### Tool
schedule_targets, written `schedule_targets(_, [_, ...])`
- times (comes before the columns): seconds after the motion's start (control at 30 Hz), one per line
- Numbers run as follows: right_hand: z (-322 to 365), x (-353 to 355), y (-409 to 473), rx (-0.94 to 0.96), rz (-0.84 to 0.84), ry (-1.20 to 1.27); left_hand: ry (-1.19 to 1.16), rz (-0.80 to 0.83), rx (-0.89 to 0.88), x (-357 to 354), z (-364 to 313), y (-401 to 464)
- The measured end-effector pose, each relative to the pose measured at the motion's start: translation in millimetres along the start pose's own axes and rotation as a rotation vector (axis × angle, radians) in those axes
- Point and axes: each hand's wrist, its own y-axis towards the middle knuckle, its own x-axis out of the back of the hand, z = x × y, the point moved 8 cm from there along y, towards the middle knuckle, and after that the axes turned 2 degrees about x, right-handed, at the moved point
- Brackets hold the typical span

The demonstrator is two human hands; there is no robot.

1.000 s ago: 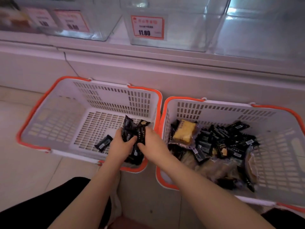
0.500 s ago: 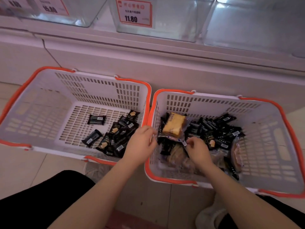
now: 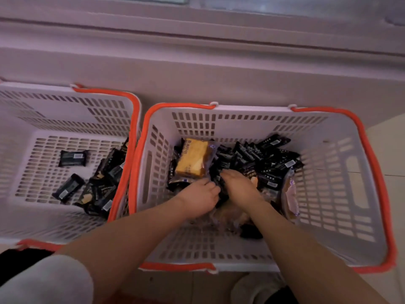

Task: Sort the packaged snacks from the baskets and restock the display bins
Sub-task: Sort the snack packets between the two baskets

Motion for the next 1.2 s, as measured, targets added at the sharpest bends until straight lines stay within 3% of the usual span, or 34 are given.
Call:
schedule_targets(0.27, [-28,-5,9,-0.124,-0.022,-0.224,0.239,0.039,-0.114,-23,-4,28])
schedule_targets(0.47, [-40,8,-5,-0.168,-0.099,-0.158,0.23,0.034,-0.149,-24,-10,40])
schedule_targets(0.57, [-62,13,-20,-0.263,-0.135,-0.006,0.169,0.075,-0.15,-22,-11,43])
schedule_targets(0.67, [-92,6,-30,-0.432,-0.137,0.209,-0.191,-0.09,-0.112,13,-11,45])
schedule_targets(0.73, [-98,0,-33,-0.45,-0.134,0.256,-0.276,-0.288,-0.007,44,5,48])
schedule_targets(0.77, [-98,-1,-33,-0.423,-0.143,0.243,-0.294,-0.305,0.071,50,19,52])
schedule_targets(0.9, [-84,-1,-29,-0.296,-0.172,0.174,-0.247,-0.176,0.301,44,70,73])
schedule_targets(1.03, [-78,1,-18,-0.317,-0.159,0.243,-0.204,-0.049,0.307,27,84,88])
schedule_targets(1.2, [-93,28,-16,-0.295,-0.257,-0.023,-0.243,0.006,0.349,15,94,101])
